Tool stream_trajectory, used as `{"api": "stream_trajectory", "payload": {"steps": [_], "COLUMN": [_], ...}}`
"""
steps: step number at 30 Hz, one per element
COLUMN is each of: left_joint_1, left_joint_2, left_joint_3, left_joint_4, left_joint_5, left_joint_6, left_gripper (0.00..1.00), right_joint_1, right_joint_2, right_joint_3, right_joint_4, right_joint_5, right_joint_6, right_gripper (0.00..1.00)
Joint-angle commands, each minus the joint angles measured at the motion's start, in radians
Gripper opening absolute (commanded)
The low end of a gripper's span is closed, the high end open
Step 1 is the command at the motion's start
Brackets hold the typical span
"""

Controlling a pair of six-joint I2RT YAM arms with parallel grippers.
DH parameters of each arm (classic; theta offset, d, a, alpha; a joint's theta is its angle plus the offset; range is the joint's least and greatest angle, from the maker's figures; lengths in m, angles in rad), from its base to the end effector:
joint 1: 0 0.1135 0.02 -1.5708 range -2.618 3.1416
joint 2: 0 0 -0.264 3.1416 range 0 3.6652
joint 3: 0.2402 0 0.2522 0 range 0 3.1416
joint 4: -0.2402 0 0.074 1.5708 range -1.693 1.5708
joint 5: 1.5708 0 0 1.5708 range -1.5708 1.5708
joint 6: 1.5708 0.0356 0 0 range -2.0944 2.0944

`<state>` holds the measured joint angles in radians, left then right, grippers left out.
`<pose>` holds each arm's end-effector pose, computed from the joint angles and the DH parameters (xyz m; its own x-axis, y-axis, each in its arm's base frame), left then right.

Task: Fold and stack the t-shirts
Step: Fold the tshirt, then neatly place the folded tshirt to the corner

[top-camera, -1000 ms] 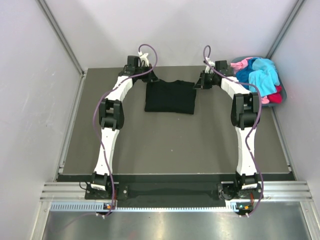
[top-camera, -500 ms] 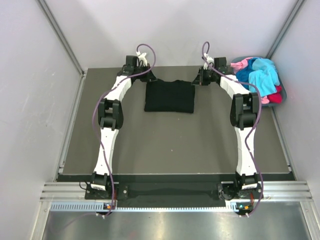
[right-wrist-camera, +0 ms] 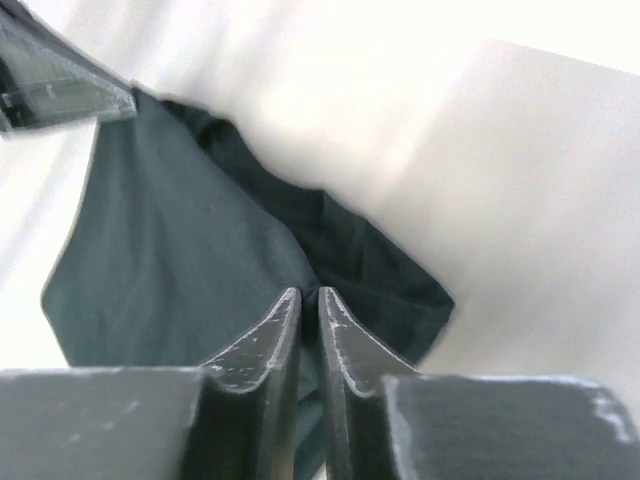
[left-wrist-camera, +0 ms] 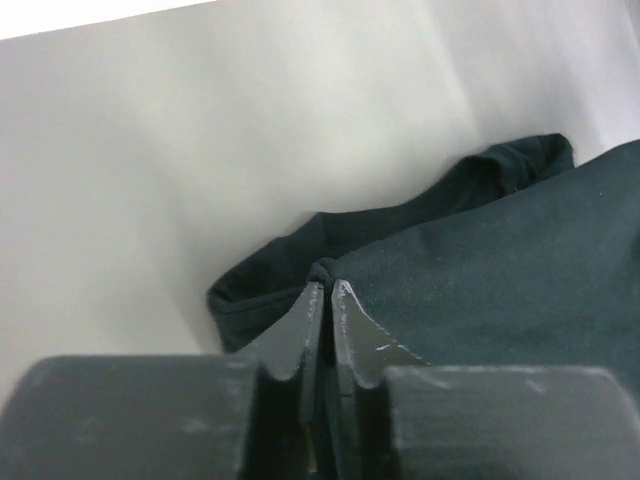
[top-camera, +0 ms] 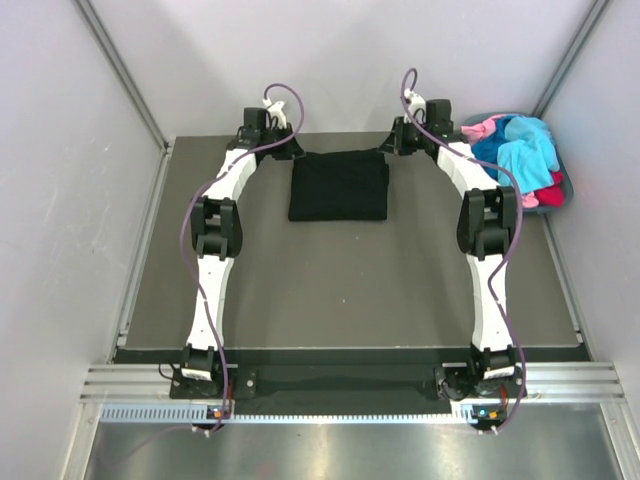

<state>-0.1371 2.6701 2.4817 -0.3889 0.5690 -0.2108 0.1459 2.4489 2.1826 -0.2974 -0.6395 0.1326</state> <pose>0.5860 -0.1002 0.1897 -0.6463 -0.0888 -0.7579 0.4368 0.7713 -0.4629 0.5529 0.1027 0.2207 -0.6054 0.0183 -0.7957 -0.5404 0.7245 0.4278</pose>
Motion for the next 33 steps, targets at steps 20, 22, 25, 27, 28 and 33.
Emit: {"api": "stream_trajectory", "payload": {"steps": [20,22,25,27,28,33], "left_joint_1": [0.057,0.060,0.062,0.062,0.063,0.067], "left_joint_2": [-0.343,-0.340,-0.328,-0.302,-0.293,-0.213], "left_joint_3": [-0.332,-0.412,-0.474,-0.469,-0.463,-0.402], "left_joint_4": [-0.269,-0.271,-0.258,-0.249,-0.248,-0.231], "left_joint_5": [0.112,0.159,0.196,0.203,0.203,0.218], "left_joint_6": [0.013,-0.010,-0.032,-0.038,-0.038,-0.056], "left_gripper": [0.77,0.76,0.76,0.77,0.77,0.78], "right_joint_1": [0.029,0.032,0.037,0.040,0.043,0.057], "right_joint_2": [-0.193,-0.189,-0.192,-0.191,-0.189,-0.156], "right_joint_3": [-0.098,-0.135,-0.217,-0.253,-0.257,-0.244], "right_joint_4": [-0.150,-0.178,-0.158,-0.144,-0.141,-0.132], "right_joint_5": [-0.164,-0.201,-0.226,-0.246,-0.249,-0.246], "right_joint_6": [-0.013,-0.007,0.018,0.032,0.032,0.042], "right_gripper": [0.53,0.49,0.46,0.46,0.46,0.46]}}
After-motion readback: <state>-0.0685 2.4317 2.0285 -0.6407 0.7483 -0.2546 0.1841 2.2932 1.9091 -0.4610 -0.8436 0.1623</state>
